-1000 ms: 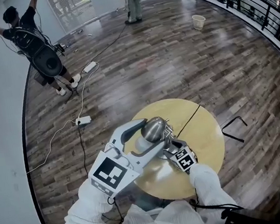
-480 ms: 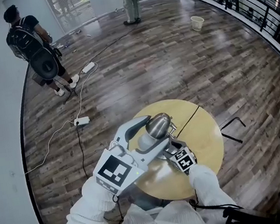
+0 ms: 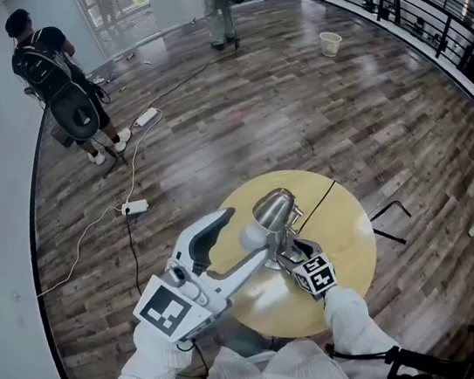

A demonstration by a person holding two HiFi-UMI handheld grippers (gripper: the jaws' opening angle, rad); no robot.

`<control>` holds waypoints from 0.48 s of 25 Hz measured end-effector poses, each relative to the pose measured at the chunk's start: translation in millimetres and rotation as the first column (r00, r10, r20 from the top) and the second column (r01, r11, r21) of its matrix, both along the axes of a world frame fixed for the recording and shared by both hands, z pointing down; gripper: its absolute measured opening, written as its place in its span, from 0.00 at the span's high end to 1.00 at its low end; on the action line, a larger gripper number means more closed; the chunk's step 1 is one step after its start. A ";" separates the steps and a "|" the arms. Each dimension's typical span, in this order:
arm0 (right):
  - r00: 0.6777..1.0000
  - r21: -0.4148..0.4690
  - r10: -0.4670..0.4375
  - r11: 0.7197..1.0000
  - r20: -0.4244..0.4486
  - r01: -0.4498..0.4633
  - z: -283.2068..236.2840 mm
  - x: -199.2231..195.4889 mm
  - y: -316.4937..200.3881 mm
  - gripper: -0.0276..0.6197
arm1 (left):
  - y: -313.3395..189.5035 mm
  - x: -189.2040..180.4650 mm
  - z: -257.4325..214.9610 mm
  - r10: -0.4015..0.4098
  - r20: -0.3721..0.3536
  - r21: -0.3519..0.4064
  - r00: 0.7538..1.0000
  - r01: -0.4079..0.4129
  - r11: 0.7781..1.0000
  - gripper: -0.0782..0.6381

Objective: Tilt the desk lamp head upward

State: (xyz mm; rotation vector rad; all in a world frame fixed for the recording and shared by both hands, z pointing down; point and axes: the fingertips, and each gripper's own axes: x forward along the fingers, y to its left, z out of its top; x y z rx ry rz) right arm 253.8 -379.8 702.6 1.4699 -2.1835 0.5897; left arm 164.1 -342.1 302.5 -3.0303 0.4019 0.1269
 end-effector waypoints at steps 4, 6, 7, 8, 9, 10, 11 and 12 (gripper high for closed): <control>0.986 0.156 0.146 0.975 0.082 -0.157 -52.2 28.2 18.9 0.55 | -9.9 -58.0 8.9 -0.168 -0.141 -0.028 0.976 0.166 0.986 0.50; 0.971 0.216 0.205 0.949 0.123 -0.228 -78.7 37.4 33.4 0.55 | -26.2 -89.1 45.1 -0.346 -0.095 -0.083 0.933 0.339 0.937 0.50; 0.963 0.238 0.229 0.937 0.140 -0.257 -89.2 39.7 42.7 0.55 | -30.4 -100.1 69.7 -0.414 -0.049 -0.105 0.909 0.408 0.907 0.50; 0.955 0.258 0.253 0.923 0.153 -0.286 -97.9 40.4 53.1 0.55 | -30.3 -107.1 96.9 -0.455 -0.004 -0.131 0.890 0.451 0.883 0.50; 0.947 0.276 0.276 0.909 0.164 -0.313 -105.1 39.2 63.6 0.56 | -27.0 -110.6 125.4 -0.472 0.031 -0.168 0.881 0.470 0.867 0.52; 0.938 0.292 0.300 0.894 0.174 -0.340 -111.0 36.4 73.5 0.58 | -21.7 -110.8 152.9 -0.473 0.052 -0.213 0.880 0.472 0.855 0.58; 0.929 0.306 0.322 0.880 0.182 -0.364 -116.1 32.6 81.7 0.68 | -15.9 -107.9 177.0 -0.467 0.067 -0.260 0.882 0.467 0.845 0.62; 0.921 0.317 0.339 0.867 0.193 -0.386 -120.3 27.9 88.0 0.80 | -10.1 -102.5 196.7 -0.459 0.080 -0.303 0.885 0.461 0.834 0.69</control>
